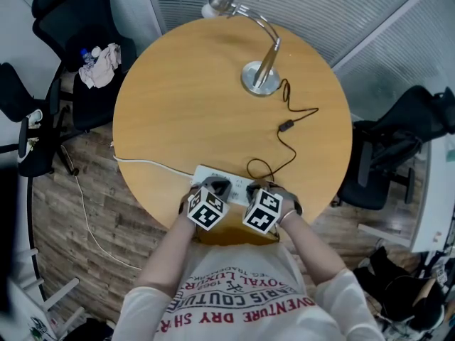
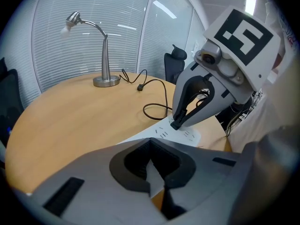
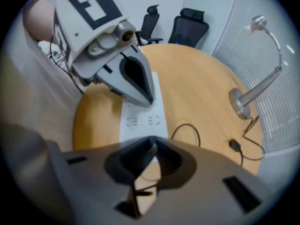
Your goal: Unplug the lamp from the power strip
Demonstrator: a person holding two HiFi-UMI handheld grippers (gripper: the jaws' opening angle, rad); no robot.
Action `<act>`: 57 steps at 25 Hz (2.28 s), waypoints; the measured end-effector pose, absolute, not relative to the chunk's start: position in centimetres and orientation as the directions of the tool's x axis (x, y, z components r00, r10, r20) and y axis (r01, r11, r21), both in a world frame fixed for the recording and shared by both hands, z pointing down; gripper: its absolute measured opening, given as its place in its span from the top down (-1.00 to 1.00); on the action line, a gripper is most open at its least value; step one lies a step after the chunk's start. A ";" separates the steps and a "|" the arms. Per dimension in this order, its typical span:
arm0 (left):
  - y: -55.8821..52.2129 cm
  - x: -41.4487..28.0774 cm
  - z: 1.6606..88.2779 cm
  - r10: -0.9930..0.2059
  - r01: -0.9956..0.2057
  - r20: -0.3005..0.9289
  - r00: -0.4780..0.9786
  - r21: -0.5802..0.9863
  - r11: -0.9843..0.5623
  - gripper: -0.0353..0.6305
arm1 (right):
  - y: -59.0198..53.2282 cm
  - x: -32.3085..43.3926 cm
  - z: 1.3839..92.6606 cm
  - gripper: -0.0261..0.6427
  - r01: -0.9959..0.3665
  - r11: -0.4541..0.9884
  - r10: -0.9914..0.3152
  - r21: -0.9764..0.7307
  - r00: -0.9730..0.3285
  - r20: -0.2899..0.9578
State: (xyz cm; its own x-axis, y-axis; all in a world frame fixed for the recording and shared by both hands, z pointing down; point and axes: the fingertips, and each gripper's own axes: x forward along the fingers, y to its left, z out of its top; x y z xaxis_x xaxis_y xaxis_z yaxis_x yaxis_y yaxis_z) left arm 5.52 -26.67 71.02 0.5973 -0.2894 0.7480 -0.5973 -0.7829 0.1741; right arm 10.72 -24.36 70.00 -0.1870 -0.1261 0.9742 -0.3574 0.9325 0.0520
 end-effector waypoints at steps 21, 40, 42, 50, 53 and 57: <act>-26.5 5.8 71.4 -0.304 -0.574 0.755 0.581 0.115 -0.811 0.81 | -27.0 10.0 61.8 0.71 -0.475 0.879 -0.218 0.052 -0.302 0.928; -30.1 3.6 55.8 -0.606 -0.682 0.453 0.654 0.007 -0.731 0.81 | -29.6 12.2 50.8 0.71 -0.784 0.619 -0.675 0.042 -0.504 0.539; -30.7 3.5 52.7 -0.646 -0.693 0.376 0.665 -0.014 -0.721 0.81 | -29.7 12.2 49.1 0.71 -0.798 0.602 -0.716 0.037 -0.518 0.468; -30.7 2.9 41.5 -0.694 -0.698 0.085 0.715 0.033 -0.715 0.81 | -29.6 12.1 44.2 0.71 -0.817 0.576 -0.794 0.022 -0.552 0.254; -30.3 2.0 39.0 -0.698 -0.697 0.002 0.716 0.064 -0.714 0.81 | -29.5 12.2 42.7 0.71 -0.822 0.570 -0.810 0.016 -0.558 0.183; -30.0 1.3 37.8 -0.698 -0.697 -0.040 0.715 0.044 -0.716 0.81 | -29.4 12.6 41.6 0.71 -0.828 0.561 -0.822 0.006 -0.556 0.125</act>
State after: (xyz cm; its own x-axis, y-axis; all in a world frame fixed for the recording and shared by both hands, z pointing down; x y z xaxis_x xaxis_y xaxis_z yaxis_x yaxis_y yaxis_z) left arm 1.28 -30.01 37.77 0.7146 -0.6984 -0.0404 -0.6970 -0.7157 0.0435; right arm 12.61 -29.42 41.56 -0.5558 -0.8218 0.1253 -0.8279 0.5608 0.0056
